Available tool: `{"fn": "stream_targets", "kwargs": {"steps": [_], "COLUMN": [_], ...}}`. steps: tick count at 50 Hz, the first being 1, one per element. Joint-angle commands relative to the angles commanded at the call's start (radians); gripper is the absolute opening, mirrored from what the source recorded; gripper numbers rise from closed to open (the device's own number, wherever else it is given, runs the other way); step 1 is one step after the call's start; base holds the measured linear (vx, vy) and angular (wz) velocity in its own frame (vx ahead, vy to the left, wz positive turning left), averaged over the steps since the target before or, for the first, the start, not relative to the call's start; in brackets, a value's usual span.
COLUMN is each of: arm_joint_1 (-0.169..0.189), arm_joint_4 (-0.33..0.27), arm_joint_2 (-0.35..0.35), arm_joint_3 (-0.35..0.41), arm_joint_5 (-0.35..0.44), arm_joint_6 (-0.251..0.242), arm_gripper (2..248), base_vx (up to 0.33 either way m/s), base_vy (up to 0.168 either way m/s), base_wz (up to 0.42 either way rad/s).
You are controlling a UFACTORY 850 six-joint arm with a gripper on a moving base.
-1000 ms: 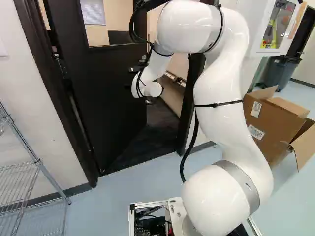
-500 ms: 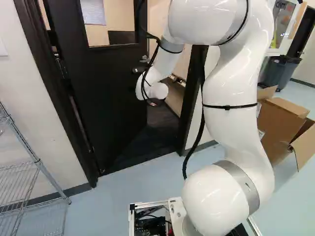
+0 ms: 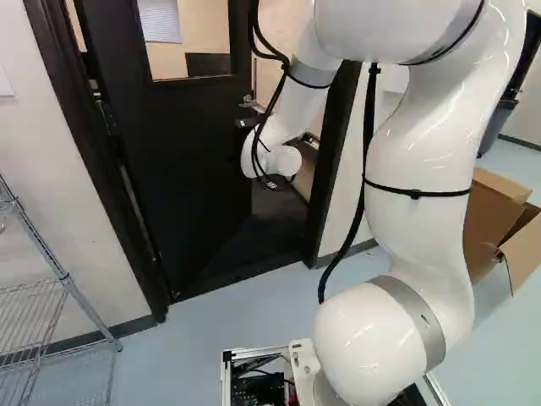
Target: Open the door and move inside
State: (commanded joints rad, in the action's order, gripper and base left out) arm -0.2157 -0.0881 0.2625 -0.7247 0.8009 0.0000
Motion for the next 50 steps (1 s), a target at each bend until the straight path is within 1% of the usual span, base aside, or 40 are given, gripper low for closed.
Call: {"fn": "stream_targets", "kwargs": {"steps": [23, 50], "arm_joint_1": [0.027, 0.082], "arm_joint_4": [0.023, 0.045], "arm_joint_2": [-0.115, -0.242], "arm_joint_3": [0.131, 0.266], "arm_joint_5": [0.0, 0.0], "arm_joint_6": [0.0, 0.0], "arm_gripper": [247, 247], "base_vx": [0.0, 0.0], "base_vy": [0.0, 0.0], "base_wz": [0.0, 0.0]}}
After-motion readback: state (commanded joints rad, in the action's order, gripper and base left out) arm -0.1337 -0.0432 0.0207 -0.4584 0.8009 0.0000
